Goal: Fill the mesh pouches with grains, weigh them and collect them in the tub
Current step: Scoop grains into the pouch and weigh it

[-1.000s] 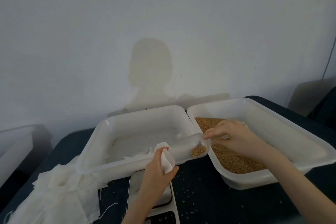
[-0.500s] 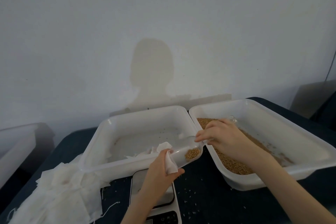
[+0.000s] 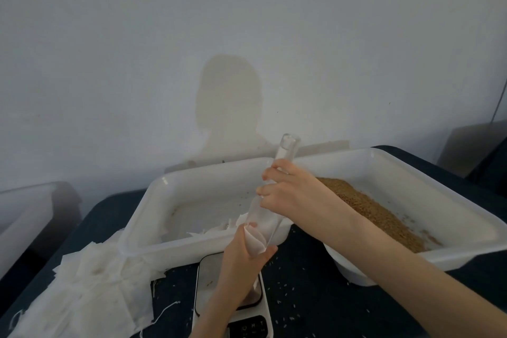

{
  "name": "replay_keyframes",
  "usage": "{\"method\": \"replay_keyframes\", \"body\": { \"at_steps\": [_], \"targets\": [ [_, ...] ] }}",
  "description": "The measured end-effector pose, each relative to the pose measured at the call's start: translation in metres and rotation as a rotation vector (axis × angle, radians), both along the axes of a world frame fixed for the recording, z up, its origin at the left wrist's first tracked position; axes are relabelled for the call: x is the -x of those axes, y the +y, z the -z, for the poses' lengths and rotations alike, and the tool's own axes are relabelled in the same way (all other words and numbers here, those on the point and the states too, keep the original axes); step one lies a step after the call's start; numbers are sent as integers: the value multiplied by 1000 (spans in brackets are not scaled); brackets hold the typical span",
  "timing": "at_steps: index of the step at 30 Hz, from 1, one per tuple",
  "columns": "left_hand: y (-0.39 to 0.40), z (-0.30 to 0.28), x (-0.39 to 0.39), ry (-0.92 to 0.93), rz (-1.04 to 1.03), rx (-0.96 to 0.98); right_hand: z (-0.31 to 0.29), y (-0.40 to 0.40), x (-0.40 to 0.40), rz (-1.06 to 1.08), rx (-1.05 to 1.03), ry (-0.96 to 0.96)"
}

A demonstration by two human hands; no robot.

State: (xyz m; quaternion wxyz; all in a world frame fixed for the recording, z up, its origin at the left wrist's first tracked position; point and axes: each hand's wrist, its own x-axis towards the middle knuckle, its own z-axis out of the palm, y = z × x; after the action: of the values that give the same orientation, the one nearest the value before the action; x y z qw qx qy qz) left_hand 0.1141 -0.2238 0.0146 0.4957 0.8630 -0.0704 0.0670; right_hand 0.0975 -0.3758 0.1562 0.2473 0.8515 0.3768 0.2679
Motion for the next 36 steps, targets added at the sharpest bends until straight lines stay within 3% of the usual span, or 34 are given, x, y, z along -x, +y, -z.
{"method": "replay_keyframes", "body": {
  "at_steps": [3,7,14,16,19,22,26,32,36],
  "targets": [
    [3,-3,1,-30,5,3,2,-2,-6,-13,-46,-22],
    [7,-10,2,-59,-2,38,6,-28,-8,4,-290,36],
    [15,-19,3,-140,41,-79,55,-98,-39,407,-760,342],
    [15,-17,1,-201,32,-156,67,-108,-40,468,-968,340],
    [18,-9,-4,-275,-25,-289,79,-117,-40,633,-1097,298],
    [21,-7,-4,-347,-99,-357,86,-122,-41,761,-1095,345],
    [27,-8,-4,-425,-178,-375,96,-123,-44,898,-937,490],
    [39,-4,2,-543,-198,-349,108,-121,-47,891,-770,665],
    [52,13,-1,-708,-205,-420,111,-116,-47,930,-758,605]
  ]
}}
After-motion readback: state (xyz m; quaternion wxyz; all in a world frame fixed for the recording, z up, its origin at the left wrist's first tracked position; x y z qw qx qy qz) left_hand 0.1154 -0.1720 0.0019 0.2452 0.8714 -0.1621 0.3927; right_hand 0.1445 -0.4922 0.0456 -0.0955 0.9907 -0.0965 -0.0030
